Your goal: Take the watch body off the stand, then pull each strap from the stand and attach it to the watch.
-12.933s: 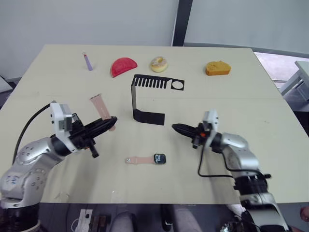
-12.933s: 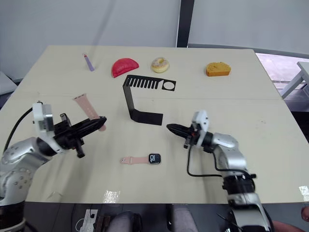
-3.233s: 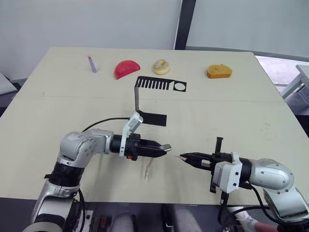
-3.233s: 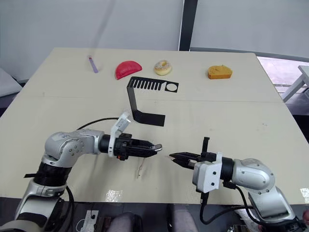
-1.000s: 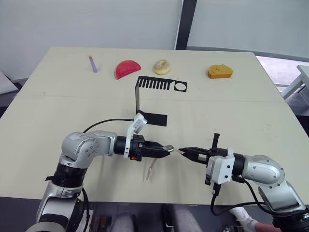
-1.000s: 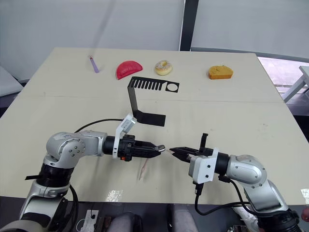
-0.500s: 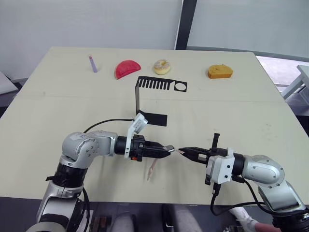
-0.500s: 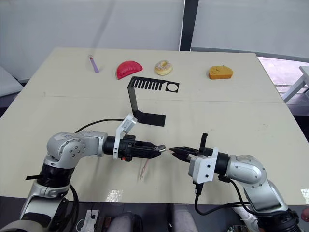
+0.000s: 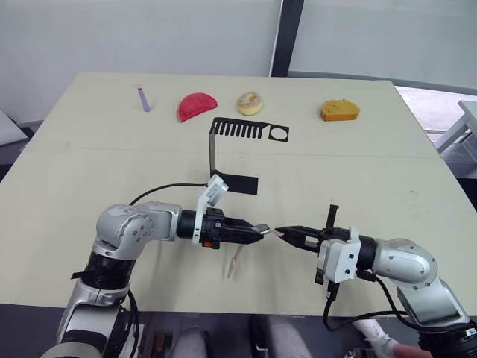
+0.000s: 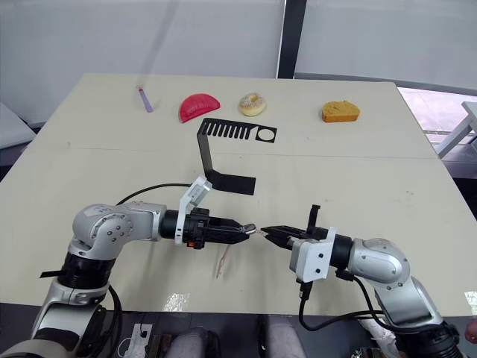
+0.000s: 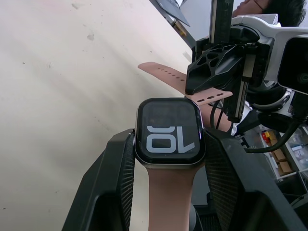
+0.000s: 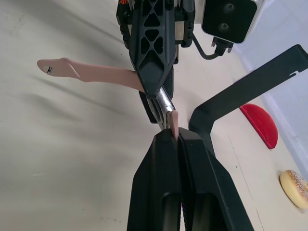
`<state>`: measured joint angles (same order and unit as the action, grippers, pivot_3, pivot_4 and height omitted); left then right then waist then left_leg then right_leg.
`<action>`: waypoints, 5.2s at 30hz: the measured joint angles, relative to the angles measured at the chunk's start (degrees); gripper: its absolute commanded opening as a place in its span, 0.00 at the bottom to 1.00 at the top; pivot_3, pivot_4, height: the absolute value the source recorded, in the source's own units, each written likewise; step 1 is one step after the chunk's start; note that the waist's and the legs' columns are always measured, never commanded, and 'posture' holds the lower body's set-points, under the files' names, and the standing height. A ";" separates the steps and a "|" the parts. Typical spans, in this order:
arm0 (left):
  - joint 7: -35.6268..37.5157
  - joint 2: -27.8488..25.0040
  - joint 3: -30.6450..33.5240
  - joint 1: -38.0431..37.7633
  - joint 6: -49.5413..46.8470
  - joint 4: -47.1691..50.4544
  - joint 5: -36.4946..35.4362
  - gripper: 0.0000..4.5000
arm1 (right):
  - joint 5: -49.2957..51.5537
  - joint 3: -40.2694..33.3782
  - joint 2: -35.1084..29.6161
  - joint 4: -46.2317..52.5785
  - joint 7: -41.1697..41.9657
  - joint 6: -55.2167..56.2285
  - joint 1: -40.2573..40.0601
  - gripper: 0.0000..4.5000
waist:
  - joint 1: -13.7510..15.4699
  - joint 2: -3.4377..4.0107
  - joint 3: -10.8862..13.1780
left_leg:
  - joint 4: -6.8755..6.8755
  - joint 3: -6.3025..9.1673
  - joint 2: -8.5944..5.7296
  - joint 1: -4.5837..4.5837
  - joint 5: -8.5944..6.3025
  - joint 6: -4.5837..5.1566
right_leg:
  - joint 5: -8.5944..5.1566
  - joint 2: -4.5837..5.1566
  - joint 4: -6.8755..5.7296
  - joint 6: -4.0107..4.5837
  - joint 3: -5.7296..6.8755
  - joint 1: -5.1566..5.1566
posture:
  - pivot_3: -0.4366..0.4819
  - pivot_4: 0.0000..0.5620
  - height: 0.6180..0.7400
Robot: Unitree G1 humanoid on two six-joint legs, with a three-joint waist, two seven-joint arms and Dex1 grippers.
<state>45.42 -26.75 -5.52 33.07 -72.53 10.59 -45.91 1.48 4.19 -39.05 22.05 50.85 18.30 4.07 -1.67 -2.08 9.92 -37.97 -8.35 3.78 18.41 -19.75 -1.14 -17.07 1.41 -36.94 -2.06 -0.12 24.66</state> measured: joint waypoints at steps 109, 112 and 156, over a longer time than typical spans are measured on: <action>-4.15 2.29 0.43 0.01 -3.16 0.20 0.13 0.36 | -9.00 2.76 5.49 -4.24 -1.71 -1.28 2.45 0.00 | -0.07 -0.01 0.08 | 0.04 0.01 0.00 0.05 -0.01 -0.02 | 0.00 0.01 0.06 0.00 0.01 0.06 | 0.48 0.27 1.00; -4.21 2.31 0.37 0.01 -3.19 0.20 0.13 0.36 | -9.30 2.79 5.51 -4.24 -1.71 -1.28 2.45 0.00 | -0.07 -0.01 0.08 | 0.04 0.01 0.00 0.06 -0.01 -0.02 | 0.00 0.01 0.06 0.00 0.01 0.06 | 0.48 0.27 1.00; -6.72 3.34 -0.15 0.01 -3.69 0.25 0.51 0.36 | -11.37 3.38 6.11 -4.90 -1.71 -2.35 3.32 0.00 | -0.08 -0.02 0.11 | 0.04 0.01 0.00 0.10 -0.01 -0.02 | 0.00 0.02 0.07 0.00 0.01 0.11 | 0.48 0.27 1.00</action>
<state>38.70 -23.41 -5.67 33.08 -76.23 10.85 -45.40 -9.89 7.57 -32.94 17.16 49.14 15.95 7.38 -1.75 -2.10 10.03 -37.93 -8.34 3.78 18.51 -19.77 -1.16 -17.07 1.43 -36.87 -2.06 -0.11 24.78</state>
